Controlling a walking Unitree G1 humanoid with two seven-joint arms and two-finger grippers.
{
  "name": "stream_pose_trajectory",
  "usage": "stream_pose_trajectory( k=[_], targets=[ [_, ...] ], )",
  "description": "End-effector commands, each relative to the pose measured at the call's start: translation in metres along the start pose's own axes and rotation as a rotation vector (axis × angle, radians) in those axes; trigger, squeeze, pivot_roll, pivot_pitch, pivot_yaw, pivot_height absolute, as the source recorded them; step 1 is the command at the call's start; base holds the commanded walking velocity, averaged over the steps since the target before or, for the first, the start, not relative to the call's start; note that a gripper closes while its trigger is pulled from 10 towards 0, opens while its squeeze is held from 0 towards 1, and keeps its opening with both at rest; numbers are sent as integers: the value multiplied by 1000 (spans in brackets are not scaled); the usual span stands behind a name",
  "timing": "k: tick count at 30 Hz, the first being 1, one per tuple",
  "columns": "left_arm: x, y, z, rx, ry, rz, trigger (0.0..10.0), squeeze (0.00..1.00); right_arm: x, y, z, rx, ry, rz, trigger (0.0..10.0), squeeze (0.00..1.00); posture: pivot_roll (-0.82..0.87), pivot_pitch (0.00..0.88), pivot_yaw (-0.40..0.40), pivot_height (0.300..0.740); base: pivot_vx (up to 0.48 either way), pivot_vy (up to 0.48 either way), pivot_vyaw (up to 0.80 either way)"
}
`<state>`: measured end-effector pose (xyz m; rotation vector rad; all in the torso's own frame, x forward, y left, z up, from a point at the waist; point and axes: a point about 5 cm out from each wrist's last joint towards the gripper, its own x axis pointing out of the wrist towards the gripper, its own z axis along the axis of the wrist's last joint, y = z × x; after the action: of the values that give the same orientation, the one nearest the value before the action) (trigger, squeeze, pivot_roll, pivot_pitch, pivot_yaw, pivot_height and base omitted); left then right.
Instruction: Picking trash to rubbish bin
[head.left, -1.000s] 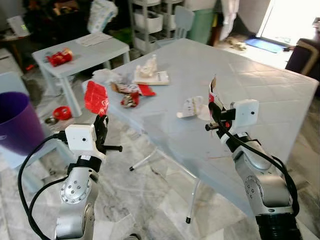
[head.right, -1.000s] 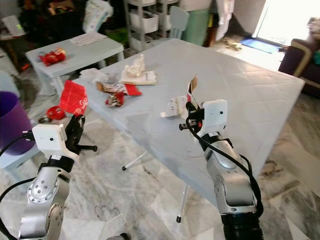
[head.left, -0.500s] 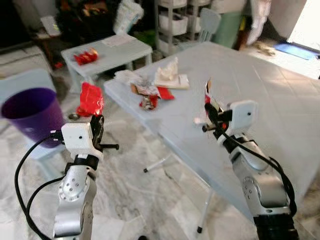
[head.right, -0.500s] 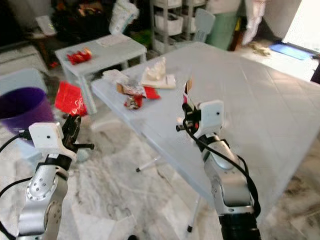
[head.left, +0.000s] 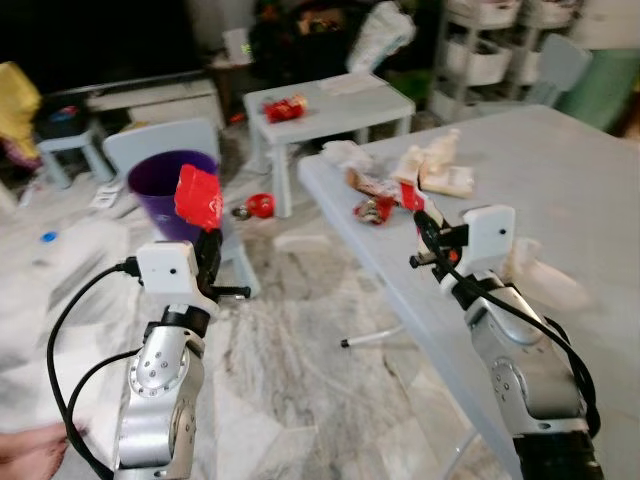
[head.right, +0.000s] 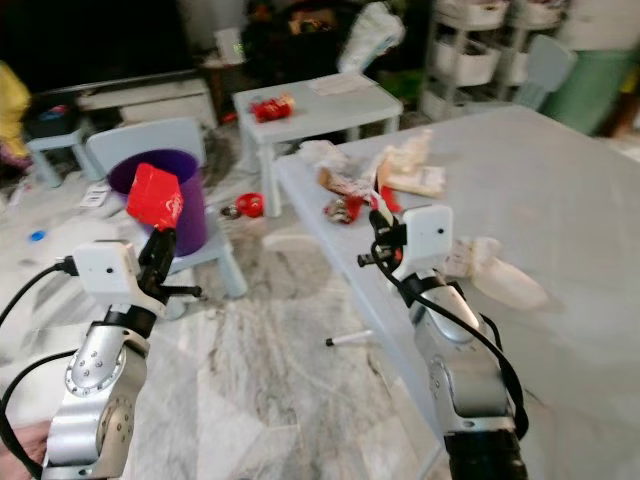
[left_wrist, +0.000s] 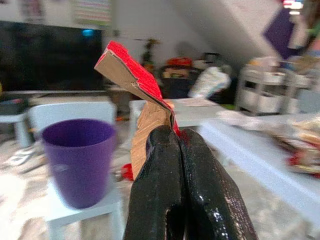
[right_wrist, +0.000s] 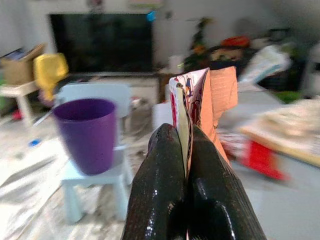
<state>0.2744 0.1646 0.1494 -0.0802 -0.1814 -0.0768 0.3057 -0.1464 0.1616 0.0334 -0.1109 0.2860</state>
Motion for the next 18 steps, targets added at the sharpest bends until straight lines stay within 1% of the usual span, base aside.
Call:
stream_pose_trajectory(
  k=[1, 7, 10, 18],
  targets=[
    [0, 5, -1, 8, 13, 16, 0, 0, 3, 8, 5, 6, -19, 35, 0, 0, -7, 0, -27, 740, 0, 0, 800],
    [1, 3, -2, 0, 15, 5, 0, 0, 4, 8, 6, 3, -22, 42, 0, 0, -10, 0, -29, 740, 0, 0, 800],
    [0, 2, -2, -2, 16, 1, 0, 0, 4, 10, 5, -9, -18, 61, 0, 0, -9, 0, -30, 740, 0, 0, 800],
    [0, 1, -4, -8, 20, -7, 0, 0, 3, 11, 5, -2, -19, 65, 0, 0, -12, 0, -30, 740, 0, 0, 800]
  ],
)
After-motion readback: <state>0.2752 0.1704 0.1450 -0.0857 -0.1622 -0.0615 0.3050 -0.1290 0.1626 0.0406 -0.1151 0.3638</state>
